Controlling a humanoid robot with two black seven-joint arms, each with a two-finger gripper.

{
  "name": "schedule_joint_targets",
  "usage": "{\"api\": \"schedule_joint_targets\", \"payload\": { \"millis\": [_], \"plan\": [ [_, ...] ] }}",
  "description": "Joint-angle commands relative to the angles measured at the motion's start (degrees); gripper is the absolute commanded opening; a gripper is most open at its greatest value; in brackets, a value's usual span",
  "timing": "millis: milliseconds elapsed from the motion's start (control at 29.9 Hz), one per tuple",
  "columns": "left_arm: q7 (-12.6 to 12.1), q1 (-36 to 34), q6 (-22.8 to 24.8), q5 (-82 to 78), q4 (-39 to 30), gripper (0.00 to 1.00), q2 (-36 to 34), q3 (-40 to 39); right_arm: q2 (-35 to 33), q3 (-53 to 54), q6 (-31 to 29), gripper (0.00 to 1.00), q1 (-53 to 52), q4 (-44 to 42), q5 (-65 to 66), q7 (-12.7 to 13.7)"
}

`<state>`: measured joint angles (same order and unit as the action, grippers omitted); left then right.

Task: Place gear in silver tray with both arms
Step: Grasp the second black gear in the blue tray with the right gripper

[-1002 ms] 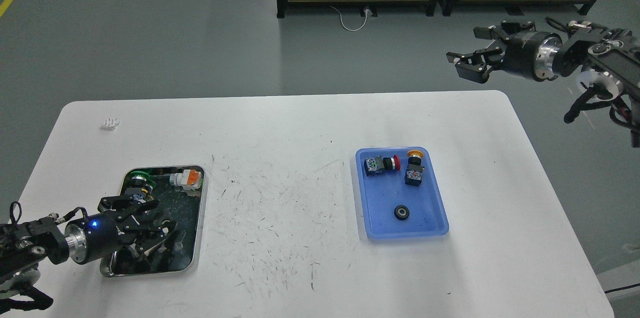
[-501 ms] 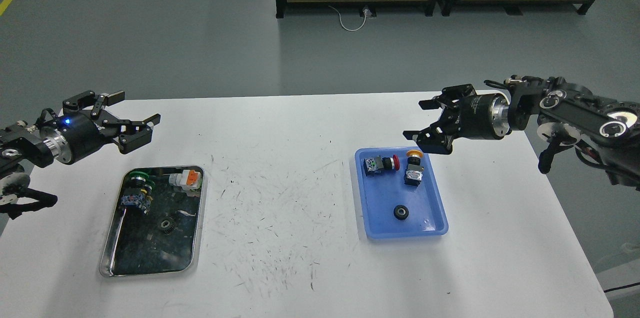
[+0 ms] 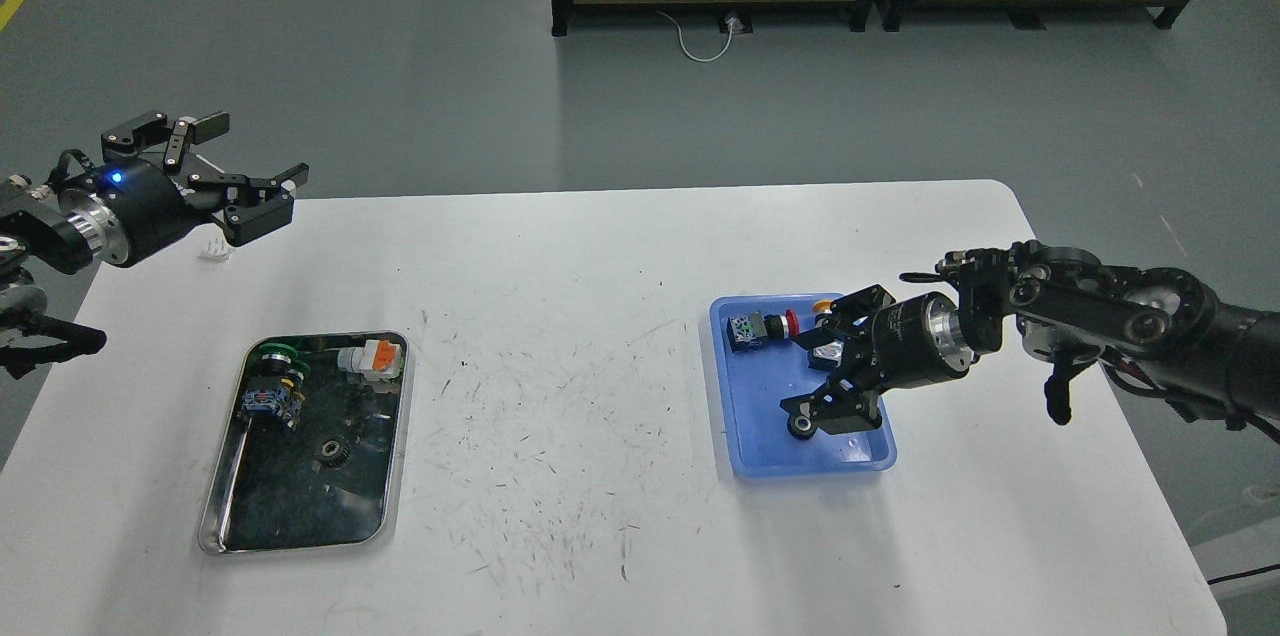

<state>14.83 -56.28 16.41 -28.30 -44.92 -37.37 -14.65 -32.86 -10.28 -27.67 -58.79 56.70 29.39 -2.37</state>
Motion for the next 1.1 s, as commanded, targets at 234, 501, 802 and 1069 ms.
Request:
{"api": "schedule_joint_targets", "payload": {
  "millis": [234, 501, 802, 1069],
  "plan": [
    [0.03, -0.14, -0.06, 0.08, 0.18, 0.98, -0.59, -0.03, 1.13, -2.02, 0.07, 0.81, 2.18, -2.55, 1.54, 0.0],
    [0.12, -0.14, -0.06, 0.26, 0.18, 0.98, -1.47, -0.82, 3.24, -2.02, 0.33, 0.81, 3.68, -6.07, 1.98, 0.0],
    [0.12, -0.23, -0.06, 0.26, 0.18, 0.98, -2.44, -1.26, 6.22, -1.85, 0.51, 0.81, 4.38, -10.29, 2.16, -0.09],
    [0.12, -0.32, 0.02, 0.26, 0.18, 0.98, -3.14, -1.26, 7.98, -1.85, 0.51, 0.73, 4.56, -11.52, 2.16, -0.09]
  ]
}}
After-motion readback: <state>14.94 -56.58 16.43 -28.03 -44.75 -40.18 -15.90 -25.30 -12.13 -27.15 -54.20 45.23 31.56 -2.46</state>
